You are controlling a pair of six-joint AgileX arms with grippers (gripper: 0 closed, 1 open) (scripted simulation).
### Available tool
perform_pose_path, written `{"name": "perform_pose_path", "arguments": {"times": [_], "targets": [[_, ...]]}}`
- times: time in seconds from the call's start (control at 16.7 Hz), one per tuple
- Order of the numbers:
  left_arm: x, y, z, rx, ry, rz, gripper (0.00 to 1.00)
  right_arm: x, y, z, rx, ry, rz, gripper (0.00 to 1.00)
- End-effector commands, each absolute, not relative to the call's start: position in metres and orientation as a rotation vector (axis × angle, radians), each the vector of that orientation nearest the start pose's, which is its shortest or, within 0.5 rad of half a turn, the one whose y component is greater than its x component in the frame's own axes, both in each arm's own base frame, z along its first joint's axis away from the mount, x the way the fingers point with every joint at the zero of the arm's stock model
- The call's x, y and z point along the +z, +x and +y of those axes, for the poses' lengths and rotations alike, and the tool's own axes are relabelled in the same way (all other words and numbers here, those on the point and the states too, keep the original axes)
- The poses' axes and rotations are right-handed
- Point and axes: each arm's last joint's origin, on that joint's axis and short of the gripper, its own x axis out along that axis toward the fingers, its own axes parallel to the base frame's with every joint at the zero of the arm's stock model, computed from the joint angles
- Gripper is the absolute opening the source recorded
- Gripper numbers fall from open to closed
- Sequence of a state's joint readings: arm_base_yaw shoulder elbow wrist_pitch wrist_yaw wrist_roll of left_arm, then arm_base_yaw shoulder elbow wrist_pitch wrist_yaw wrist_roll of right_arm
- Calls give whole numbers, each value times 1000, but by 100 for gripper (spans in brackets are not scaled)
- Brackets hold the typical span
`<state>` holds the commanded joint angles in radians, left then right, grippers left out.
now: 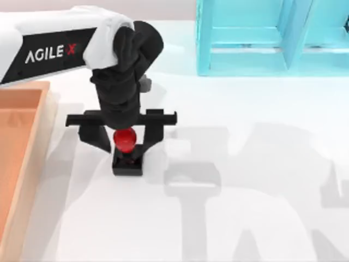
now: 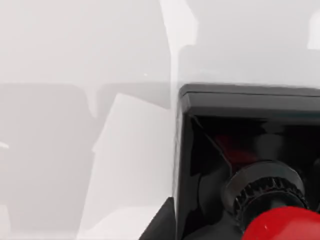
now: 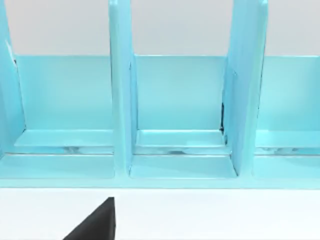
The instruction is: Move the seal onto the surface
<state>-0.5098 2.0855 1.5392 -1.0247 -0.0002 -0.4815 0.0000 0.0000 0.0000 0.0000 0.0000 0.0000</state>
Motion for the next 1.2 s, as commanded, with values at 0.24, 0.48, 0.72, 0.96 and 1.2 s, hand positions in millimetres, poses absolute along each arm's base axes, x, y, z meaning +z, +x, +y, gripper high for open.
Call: {"name": "perform_pose_path", "arguments": {"times": [0.24,0.48,0.72,0.96,1.2], "targets": [[155,348,-190,-14,18,1570,100,160,106,-1,0,0,0,100],[155,348,-190,-14,18,1570,100,160,106,-1,0,0,0,100],[157,349,-191,-13,18,1572,100,160,106,-1,0,0,0,100],[192,356,-197,-13,24,1579,100,160,106,-1,0,0,0,100],[260,357,-197,-11,24,1584,100,160,106,-1,0,0,0,100]]}}
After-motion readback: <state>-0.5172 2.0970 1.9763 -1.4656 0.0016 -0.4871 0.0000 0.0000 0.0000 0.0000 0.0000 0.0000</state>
